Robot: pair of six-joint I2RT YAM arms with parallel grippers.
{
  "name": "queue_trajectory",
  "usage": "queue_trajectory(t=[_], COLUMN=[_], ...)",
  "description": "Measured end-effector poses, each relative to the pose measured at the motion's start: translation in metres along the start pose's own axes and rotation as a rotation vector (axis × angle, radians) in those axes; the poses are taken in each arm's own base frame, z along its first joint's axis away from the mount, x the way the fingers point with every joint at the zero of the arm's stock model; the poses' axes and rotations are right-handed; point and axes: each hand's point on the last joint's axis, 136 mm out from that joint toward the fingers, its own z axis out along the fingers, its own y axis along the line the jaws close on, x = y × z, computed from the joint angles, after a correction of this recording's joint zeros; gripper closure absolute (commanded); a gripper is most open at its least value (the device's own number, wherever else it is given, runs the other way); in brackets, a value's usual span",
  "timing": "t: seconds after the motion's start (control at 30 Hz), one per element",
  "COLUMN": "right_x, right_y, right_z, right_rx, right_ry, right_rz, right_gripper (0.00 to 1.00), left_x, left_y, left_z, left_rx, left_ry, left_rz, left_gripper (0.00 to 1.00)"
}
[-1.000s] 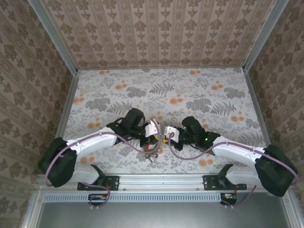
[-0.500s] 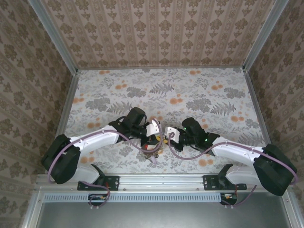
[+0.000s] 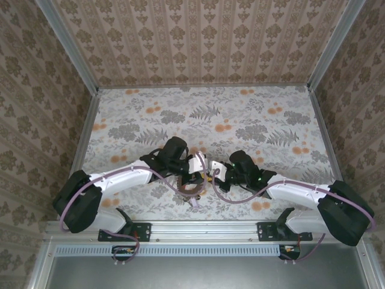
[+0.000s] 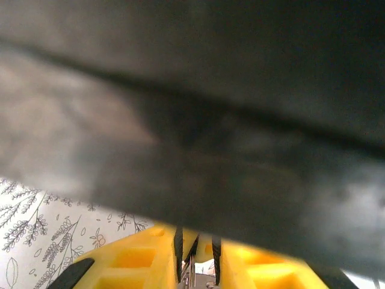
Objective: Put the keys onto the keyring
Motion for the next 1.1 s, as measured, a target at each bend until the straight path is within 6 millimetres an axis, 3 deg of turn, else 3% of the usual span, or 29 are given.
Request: queue_trajectory(t=[0.17, 0.47, 0.67, 1.1], right_x=[-0.005, -0.014, -0.013, -0.017], right_y=[-0.002, -0.006, -0.005, -0.006], right_z=[0.000, 0.000, -0.001, -0.001], right_rx=[0.009, 0.029, 0.028, 0.027], right_ry=[-0.021, -0.072, -0.076, -0.092], right_rz=[-0.002, -0.018, -0.017, -0.023], right_gripper=[1.00, 1.00, 1.00, 1.00], left_x=[0.002, 0.007, 0.021, 0.034], left_y=[0.001, -0.007, -0.013, 0.002], left_z=[-0.006, -0.039, -0.037, -0.022], left_rx=[-0.003, -0.061, -0.065, -0.089], left_ry=[-0.013, -0.065, -0.051, -0.017], left_rz=[-0.010, 0.008, 0.010, -0.043], left_gripper=[0.73, 0.69, 0.65, 0.62])
